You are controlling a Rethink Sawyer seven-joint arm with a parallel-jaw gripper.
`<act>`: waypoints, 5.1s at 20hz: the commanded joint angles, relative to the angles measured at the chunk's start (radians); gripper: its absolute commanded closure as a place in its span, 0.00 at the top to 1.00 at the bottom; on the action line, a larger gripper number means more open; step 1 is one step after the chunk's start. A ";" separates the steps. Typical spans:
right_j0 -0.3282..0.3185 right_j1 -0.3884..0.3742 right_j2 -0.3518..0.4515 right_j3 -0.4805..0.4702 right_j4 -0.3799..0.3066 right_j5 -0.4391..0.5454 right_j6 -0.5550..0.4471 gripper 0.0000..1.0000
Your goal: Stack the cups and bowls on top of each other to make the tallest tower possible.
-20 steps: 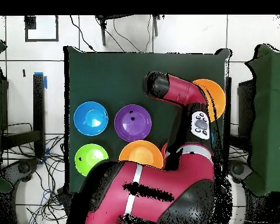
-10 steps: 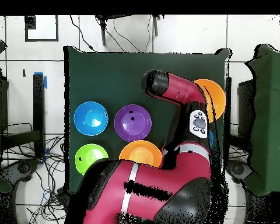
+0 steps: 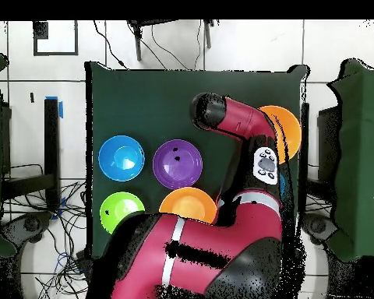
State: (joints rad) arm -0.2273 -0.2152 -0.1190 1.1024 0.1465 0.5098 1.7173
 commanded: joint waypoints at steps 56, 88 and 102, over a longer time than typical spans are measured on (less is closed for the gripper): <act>-0.207 -0.107 0.180 0.335 -0.201 -0.133 -0.056 1.00; -0.211 -0.187 0.208 0.327 -0.258 -0.040 -0.034 1.00; -0.193 -0.210 0.200 0.360 -0.256 -0.043 -0.006 1.00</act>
State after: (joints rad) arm -0.4452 -0.4335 -0.0078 1.4231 -0.0492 0.4096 1.7173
